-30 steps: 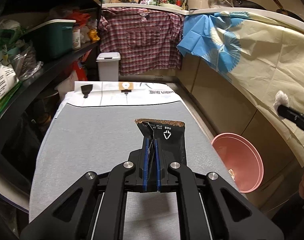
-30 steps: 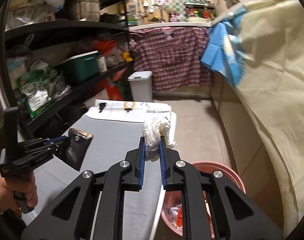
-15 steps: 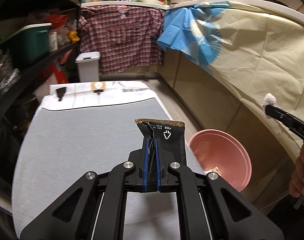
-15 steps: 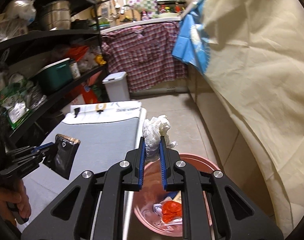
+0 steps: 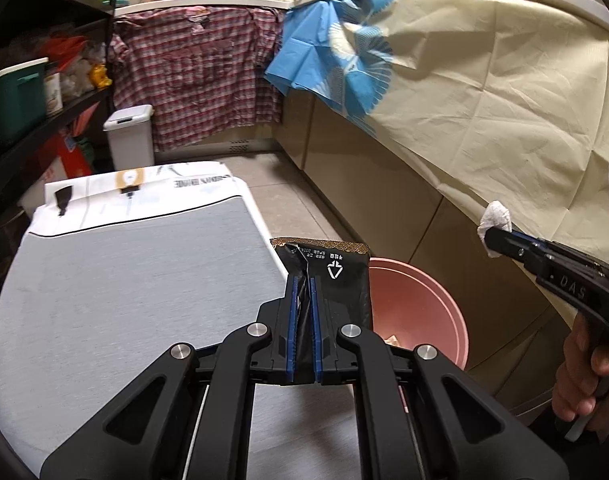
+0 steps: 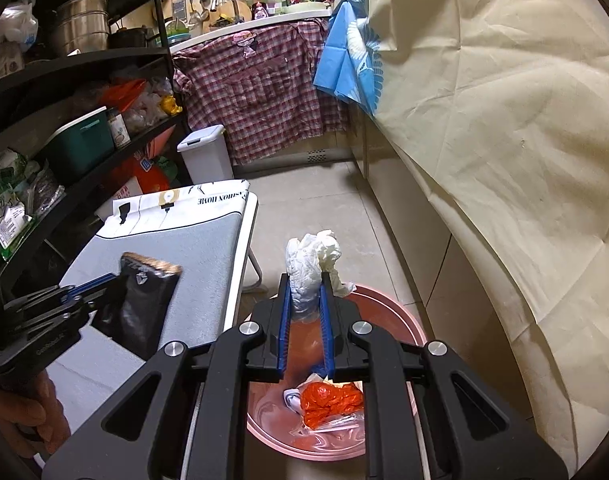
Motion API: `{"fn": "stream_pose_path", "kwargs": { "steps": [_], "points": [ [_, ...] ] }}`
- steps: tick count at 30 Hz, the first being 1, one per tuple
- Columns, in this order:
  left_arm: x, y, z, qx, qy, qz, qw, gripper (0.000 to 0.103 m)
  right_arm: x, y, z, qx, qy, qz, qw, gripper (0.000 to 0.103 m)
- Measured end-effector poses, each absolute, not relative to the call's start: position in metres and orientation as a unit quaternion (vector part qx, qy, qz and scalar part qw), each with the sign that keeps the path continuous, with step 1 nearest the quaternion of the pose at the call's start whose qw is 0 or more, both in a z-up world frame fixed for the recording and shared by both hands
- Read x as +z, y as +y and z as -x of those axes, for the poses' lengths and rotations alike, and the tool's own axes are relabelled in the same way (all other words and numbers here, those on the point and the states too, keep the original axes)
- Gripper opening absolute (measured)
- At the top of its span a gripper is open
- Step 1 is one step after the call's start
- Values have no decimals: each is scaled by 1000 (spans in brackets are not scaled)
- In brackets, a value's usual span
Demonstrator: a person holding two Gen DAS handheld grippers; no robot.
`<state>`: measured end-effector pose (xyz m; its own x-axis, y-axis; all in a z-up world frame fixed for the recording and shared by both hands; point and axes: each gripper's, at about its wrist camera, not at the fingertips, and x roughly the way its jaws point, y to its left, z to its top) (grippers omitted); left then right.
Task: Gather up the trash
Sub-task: 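Carry the tissue and black wrapper over the pink bucket with both tools, then open both tools to drop the tissue and wrapper into the bucket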
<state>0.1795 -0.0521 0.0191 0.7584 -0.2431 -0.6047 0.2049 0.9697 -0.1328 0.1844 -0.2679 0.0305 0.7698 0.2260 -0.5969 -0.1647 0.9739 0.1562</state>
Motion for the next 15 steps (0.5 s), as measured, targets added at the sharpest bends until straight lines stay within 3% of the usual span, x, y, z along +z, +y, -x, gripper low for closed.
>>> {"fn": "stream_pose_path", "kwargs": {
  "steps": [15],
  "points": [
    [8,-103,-206,-133,339,6,931,6,22,-274,-190,95,334,-43,937,14]
  ]
}}
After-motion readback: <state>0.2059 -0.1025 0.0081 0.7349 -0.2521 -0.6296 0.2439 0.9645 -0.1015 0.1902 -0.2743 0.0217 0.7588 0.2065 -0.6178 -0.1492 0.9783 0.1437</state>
